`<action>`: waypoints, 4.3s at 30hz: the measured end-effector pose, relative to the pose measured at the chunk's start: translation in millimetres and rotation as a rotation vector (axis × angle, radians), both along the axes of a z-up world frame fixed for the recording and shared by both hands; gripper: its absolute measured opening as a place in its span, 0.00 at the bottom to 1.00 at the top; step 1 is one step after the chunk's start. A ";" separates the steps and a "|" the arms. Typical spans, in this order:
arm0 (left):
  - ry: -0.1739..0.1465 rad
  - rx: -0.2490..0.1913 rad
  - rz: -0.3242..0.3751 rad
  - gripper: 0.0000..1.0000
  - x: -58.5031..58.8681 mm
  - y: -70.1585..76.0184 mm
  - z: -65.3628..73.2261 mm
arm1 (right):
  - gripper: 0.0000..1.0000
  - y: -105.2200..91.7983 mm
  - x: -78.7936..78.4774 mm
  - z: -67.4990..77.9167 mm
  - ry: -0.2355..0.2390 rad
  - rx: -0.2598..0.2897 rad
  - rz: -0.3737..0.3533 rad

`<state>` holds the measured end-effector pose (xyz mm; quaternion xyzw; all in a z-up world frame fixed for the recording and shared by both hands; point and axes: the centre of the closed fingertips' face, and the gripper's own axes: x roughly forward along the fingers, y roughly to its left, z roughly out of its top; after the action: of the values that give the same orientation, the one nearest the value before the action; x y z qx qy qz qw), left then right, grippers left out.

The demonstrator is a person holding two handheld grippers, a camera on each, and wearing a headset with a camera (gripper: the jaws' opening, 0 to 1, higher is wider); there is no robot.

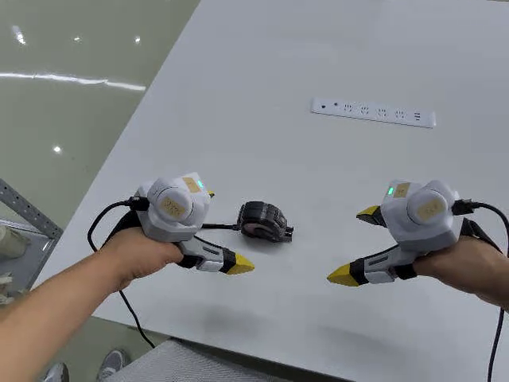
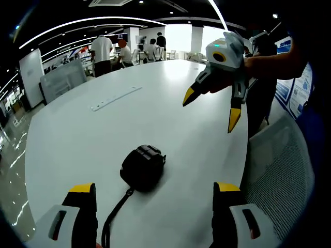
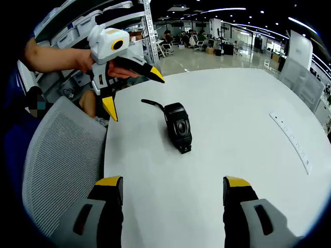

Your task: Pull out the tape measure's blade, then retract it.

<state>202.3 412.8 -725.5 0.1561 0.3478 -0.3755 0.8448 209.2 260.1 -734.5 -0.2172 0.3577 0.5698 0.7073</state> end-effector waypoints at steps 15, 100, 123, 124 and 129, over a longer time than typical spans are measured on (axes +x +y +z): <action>0.006 0.030 -0.073 0.86 17.5 -12.2 -11.4 | 0.68 22.0 13.6 -23.2 -0.032 -0.054 0.123; -0.128 0.320 -0.458 0.36 56.3 -45.4 -60.6 | 0.13 86.6 38.3 -92.7 -0.105 -0.049 0.290; -0.061 0.289 -0.520 0.31 58.8 -43.8 -61.1 | 0.12 86.5 39.9 -92.8 -0.100 -0.034 0.284; -0.053 0.283 -0.523 0.31 58.8 -43.9 -60.9 | 0.11 86.4 39.9 -92.8 -0.100 -0.033 0.285; -0.042 0.274 -0.537 0.30 57.6 -44.5 -60.3 | 0.11 85.6 40.9 -92.8 -0.103 -0.026 0.280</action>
<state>259.9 368.2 -785.9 0.3627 0.3241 -0.5317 0.6933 250.1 345.8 -827.4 -0.3029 0.2945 0.6463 0.6355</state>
